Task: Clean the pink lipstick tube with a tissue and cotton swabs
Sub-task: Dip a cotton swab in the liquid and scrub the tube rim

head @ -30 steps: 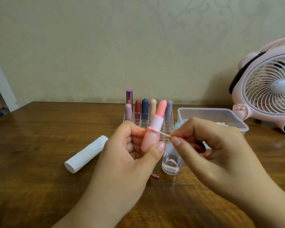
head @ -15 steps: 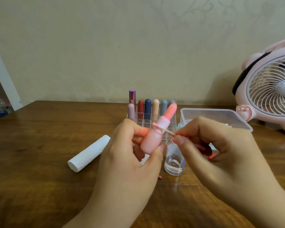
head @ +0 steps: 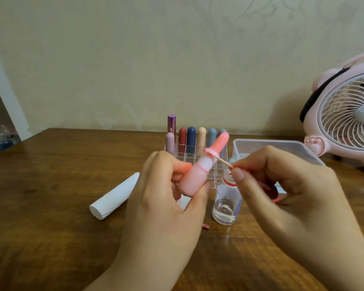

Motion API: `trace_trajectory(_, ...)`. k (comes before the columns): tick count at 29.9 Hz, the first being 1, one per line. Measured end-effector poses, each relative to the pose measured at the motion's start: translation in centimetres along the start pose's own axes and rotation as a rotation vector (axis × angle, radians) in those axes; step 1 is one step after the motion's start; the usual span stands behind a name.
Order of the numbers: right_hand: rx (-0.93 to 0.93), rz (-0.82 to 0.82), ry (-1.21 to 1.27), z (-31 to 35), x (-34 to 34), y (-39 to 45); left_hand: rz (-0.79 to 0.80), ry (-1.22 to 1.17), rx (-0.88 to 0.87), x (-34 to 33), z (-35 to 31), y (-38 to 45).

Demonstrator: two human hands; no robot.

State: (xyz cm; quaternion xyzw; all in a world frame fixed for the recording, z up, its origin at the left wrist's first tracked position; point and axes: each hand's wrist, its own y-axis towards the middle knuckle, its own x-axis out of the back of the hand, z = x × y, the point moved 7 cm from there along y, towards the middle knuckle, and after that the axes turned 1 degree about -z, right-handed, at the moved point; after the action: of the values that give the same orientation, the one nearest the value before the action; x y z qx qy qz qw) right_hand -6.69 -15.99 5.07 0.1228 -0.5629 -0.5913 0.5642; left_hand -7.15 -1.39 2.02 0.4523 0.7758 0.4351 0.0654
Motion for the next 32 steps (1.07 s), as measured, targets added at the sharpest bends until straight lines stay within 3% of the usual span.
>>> trace_trajectory(8, -0.008, 0.034, -0.023, 0.2, -0.4, 0.0, -0.022, 0.106, -0.07, 0.2, -0.3, -0.1)
trace_trajectory(13, -0.015, 0.112, 0.002, 0.1, -1.1, -0.1, 0.057, -0.226, 0.196, -0.5, 1.5, 0.1)
trace_trajectory(19, -0.092, 0.099, 0.135, -1.4, -0.6, -0.1, 0.193, -0.574, 0.386, -1.8, 2.1, 0.0)
trace_trajectory(32, -0.296, 0.141, 0.475, -3.5, -1.6, -0.2, 0.325, -0.708, 0.435, -3.0, 1.7, -0.3)
